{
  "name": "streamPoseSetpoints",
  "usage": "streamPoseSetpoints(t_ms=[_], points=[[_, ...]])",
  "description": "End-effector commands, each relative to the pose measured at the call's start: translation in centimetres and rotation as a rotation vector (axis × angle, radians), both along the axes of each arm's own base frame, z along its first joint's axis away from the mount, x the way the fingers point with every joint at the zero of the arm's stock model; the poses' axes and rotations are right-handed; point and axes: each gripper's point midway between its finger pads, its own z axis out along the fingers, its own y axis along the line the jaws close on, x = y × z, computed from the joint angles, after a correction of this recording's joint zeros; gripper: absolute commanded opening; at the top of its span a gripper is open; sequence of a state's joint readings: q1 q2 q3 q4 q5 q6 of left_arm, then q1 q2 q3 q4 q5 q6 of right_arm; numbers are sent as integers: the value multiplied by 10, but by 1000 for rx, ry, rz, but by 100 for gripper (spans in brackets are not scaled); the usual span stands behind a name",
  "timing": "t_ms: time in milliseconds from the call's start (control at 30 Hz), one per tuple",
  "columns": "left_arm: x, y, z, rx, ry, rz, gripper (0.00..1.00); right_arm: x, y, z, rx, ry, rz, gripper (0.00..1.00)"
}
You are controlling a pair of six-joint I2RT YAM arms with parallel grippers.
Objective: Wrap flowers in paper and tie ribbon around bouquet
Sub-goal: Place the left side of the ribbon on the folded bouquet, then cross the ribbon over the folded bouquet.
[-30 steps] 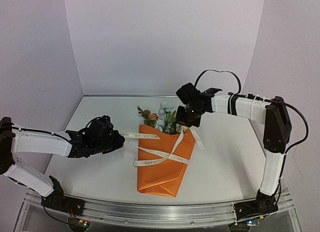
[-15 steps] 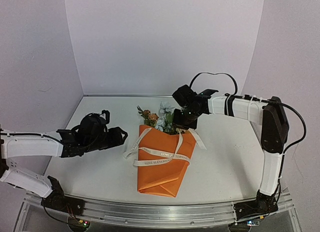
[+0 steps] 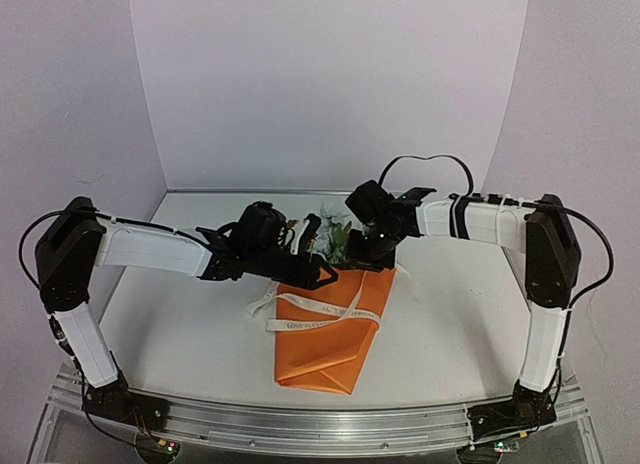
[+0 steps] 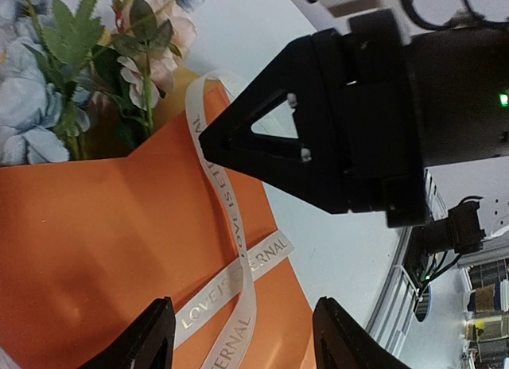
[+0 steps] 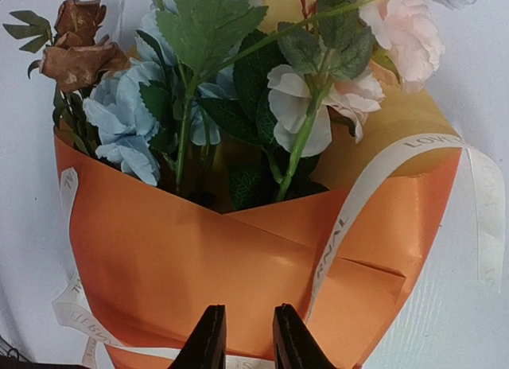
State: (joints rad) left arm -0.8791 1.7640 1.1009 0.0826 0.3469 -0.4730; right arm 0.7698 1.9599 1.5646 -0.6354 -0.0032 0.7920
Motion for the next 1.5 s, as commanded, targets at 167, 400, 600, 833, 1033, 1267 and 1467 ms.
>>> streamPoseSetpoints(t_ms=[167, 400, 600, 833, 1033, 1267, 1467], points=[[13, -63, -3, 42, -6, -90, 57, -34, -88, 29, -18, -89, -136, 43], [31, -85, -39, 204, 2, -63, 53, -59, -113, 16, -12, -99, -158, 46], [40, -92, -54, 264, 9, -29, 47, -68, -120, 13, -15, -107, -143, 47], [39, -88, -54, 270, 15, -19, 14, -60, -116, 15, -41, -124, -112, 46], [29, -71, -24, 219, -12, 5, 0, -37, -103, 25, -95, -194, -27, 45], [8, -32, 9, 185, -38, 9, 0, -4, -66, 33, -61, -271, 141, 49], [-11, 13, 23, 149, 3, 9, 0, 5, -43, 34, -26, -262, 216, 50]])
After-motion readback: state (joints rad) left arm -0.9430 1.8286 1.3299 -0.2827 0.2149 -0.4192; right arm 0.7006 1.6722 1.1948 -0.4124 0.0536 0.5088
